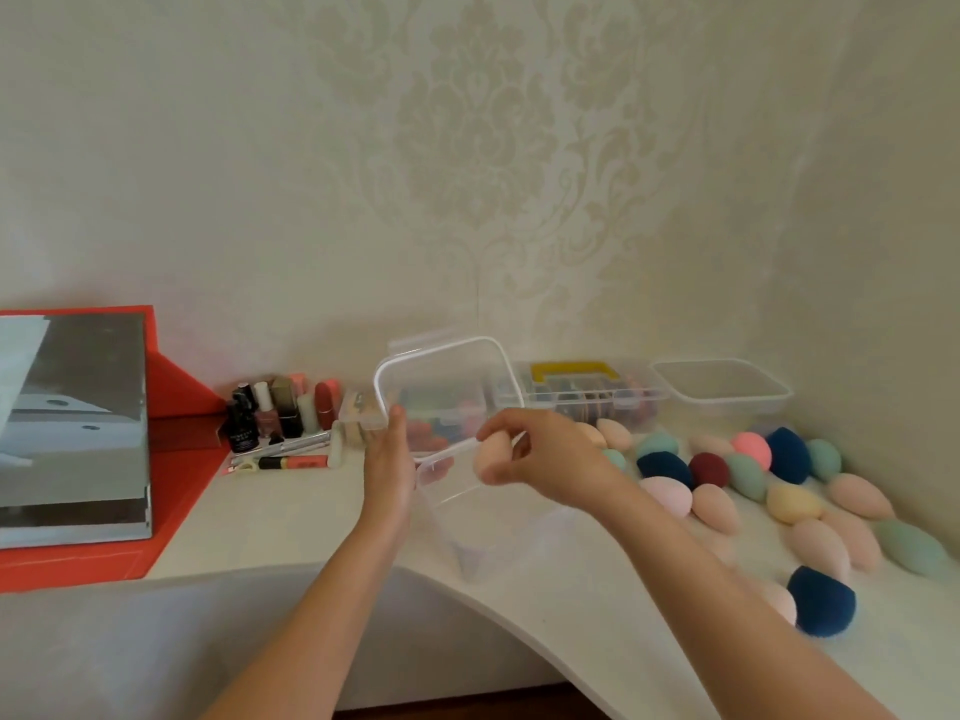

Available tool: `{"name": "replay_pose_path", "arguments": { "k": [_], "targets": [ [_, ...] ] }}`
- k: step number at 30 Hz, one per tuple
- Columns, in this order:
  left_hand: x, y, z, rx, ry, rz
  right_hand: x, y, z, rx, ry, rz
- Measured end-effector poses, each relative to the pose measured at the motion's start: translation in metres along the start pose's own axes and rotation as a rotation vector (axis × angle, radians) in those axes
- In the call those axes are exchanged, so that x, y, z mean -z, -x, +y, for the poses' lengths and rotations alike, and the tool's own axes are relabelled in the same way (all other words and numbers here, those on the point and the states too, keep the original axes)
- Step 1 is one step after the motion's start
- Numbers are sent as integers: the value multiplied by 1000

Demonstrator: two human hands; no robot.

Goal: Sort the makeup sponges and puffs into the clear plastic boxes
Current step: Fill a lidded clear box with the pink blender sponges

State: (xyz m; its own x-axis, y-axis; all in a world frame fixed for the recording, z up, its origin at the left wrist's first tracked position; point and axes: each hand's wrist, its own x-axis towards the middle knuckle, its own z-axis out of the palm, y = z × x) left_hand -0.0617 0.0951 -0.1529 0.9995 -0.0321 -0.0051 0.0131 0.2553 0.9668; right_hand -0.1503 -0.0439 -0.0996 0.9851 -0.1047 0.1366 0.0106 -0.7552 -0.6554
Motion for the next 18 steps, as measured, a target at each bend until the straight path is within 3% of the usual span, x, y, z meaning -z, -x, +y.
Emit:
{"name": "replay_pose_path", "arguments": {
  "k": [5, 11, 16, 18],
  "targets": [
    [-7, 3, -12, 60, 72, 13, -33, -8, 4, 3, 150, -68],
    [-8, 9, -32, 120, 149, -105, -40, -18, -3, 81, 349, -137],
    [-7, 19, -36, -42, 95, -266, -45, -25, -1, 107, 289, -83],
    [-7, 19, -38, -42, 104, -256, -47, -26, 0, 116, 239, -36]
  ]
}}
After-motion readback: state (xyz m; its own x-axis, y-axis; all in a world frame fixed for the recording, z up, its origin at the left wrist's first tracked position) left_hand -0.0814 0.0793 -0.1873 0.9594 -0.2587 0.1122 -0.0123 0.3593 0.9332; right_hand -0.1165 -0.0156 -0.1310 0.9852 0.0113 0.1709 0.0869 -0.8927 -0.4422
